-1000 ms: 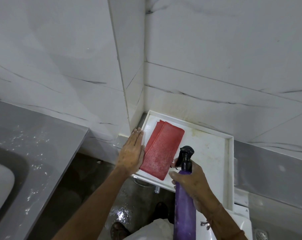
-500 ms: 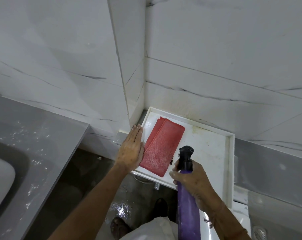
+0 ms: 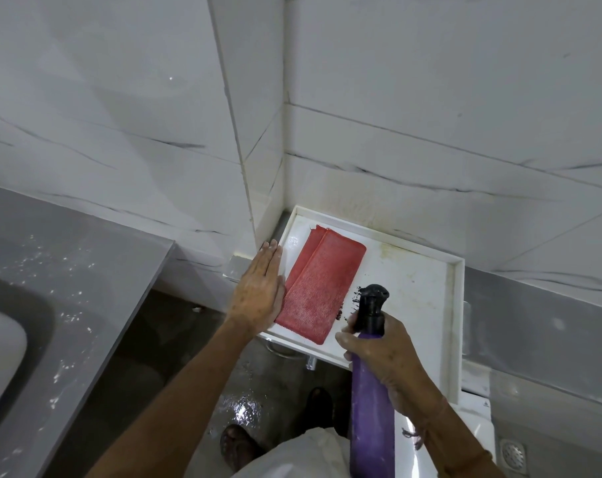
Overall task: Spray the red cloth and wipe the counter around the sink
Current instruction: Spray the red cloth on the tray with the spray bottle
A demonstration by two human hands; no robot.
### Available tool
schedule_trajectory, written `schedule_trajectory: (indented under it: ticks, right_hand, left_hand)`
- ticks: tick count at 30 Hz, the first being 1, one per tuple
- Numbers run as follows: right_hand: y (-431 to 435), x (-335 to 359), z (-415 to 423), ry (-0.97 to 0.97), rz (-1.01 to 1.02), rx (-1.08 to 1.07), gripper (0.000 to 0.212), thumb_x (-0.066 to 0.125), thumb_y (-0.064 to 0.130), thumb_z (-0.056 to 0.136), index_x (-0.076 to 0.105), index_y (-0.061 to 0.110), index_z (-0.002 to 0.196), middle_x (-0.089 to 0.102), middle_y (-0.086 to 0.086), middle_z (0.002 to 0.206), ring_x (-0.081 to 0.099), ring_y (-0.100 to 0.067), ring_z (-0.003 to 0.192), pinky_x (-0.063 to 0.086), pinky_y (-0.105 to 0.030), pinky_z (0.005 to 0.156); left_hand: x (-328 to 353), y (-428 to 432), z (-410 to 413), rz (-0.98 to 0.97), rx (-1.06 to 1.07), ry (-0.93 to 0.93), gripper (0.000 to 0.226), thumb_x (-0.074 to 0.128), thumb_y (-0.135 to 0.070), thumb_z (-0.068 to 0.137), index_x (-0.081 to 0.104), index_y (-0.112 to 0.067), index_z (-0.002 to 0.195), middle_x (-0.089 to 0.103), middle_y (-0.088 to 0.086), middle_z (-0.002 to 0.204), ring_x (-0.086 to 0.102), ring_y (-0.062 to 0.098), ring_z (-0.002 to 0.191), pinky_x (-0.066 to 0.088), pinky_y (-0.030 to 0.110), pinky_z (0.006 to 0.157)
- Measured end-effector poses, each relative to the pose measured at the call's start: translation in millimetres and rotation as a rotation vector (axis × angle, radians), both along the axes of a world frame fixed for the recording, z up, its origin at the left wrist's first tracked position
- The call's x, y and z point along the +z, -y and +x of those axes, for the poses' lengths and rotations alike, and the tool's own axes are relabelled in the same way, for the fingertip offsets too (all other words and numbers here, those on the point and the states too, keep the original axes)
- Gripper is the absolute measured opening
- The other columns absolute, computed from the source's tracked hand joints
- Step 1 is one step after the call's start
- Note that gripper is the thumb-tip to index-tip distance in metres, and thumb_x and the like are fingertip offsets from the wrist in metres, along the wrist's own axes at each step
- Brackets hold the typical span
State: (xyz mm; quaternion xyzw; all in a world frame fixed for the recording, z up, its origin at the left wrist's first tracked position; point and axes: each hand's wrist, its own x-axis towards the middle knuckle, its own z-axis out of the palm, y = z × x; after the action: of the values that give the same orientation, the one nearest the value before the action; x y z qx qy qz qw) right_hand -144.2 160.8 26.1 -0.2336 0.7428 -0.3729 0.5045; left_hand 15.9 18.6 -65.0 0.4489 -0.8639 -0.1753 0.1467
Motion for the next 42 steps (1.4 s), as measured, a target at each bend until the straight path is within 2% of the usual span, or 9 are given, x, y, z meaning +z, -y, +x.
schedule_trajectory:
  ticks: [11,15,19,22,26,33,38,40,42]
  right_hand:
    - [-2,0,-1,-0.023,0.031,0.021,0.025,0.078,0.012,0.074,0.064,0.011,0.095,0.067,-0.013,0.095,0.066,-0.034,0.088,0.058,-0.049,0.084]
    - [-2,1,-3,-0.007,0.008,0.037,0.030,0.080,0.019,0.073,0.063,0.018,0.098,0.068,-0.004,0.096,0.068,-0.027,0.081,0.060,-0.030,0.065]
    - [-2,-3,-6,-0.043,-0.007,-0.015,0.019,0.079,0.013,0.073,0.063,0.014,0.084,0.067,-0.012,0.086,0.065,-0.026,0.071,0.060,-0.038,0.070]
    - [0,2,-11,-0.028,-0.054,-0.056,0.043,0.082,0.024,0.070,0.062,0.016,0.107,0.068,-0.004,0.101,0.067,-0.023,0.072,0.058,-0.031,0.066]
    - [10,10,-30,-0.353,-0.212,-0.100,0.047,0.083,0.032,0.068,0.060,0.020,0.107,0.067,0.000,0.100,0.066,-0.022,0.088,0.054,-0.032,0.081]
    - [51,13,-92,-0.843,-0.558,-0.334,0.069,0.081,0.022,0.068,0.047,0.001,0.124,0.055,-0.023,0.108,0.054,-0.027,0.095,0.042,-0.016,0.083]
    - [70,-7,-124,-0.876,-0.603,-0.375,0.068,0.081,0.024,0.068,0.046,-0.007,0.117,0.055,-0.028,0.104,0.056,-0.037,0.093,0.051,-0.044,0.087]
    - [71,-18,-130,-0.854,-0.598,-0.370,0.068,0.081,0.026,0.068,0.046,-0.008,0.116,0.055,-0.028,0.103,0.056,-0.038,0.092,0.050,-0.039,0.088]
    - [72,-24,-135,-0.829,-0.612,-0.374,0.071,0.080,0.033,0.067,0.046,-0.008,0.115,0.055,-0.027,0.102,0.055,-0.036,0.091,0.045,-0.019,0.090]
  left_hand:
    - [0,0,0,-0.013,0.003,-0.006,0.054,0.045,-0.017,0.099,0.024,0.003,0.145,0.026,0.023,0.155,0.021,0.033,0.145,0.007,0.037,0.116]
    - [0,0,0,-0.018,0.002,-0.007,0.055,0.043,-0.018,0.100,0.022,0.001,0.146,0.023,0.021,0.156,0.019,0.031,0.146,0.007,0.036,0.117]
    - [2,-1,0,-0.039,-0.007,0.003,0.055,0.045,-0.016,0.099,0.023,0.003,0.145,0.025,0.023,0.155,0.020,0.033,0.145,0.006,0.038,0.116]
    - [3,-1,-1,-0.064,-0.038,0.029,0.055,0.046,-0.014,0.098,0.024,0.004,0.144,0.026,0.025,0.154,0.021,0.034,0.145,0.007,0.040,0.116]
    - [4,-1,-1,-0.069,-0.049,0.044,0.055,0.052,-0.011,0.095,0.030,0.007,0.142,0.033,0.028,0.150,0.027,0.038,0.141,0.011,0.046,0.114]
    - [5,-1,-1,-0.110,-0.083,0.117,0.059,0.067,-0.005,0.084,0.040,0.011,0.135,0.046,0.031,0.140,0.043,0.043,0.130,0.021,0.055,0.105]
    - [7,-1,-2,-0.127,-0.093,0.130,0.059,0.067,-0.004,0.084,0.041,0.012,0.135,0.045,0.031,0.140,0.043,0.044,0.131,0.021,0.055,0.106]
    - [8,-2,-2,-0.114,-0.098,0.134,0.059,0.066,-0.003,0.084,0.040,0.012,0.135,0.044,0.032,0.141,0.041,0.044,0.132,0.021,0.054,0.108]
    - [9,-2,-3,-0.108,-0.099,0.137,0.059,0.064,-0.003,0.086,0.038,0.012,0.136,0.042,0.032,0.143,0.039,0.043,0.134,0.020,0.053,0.109]
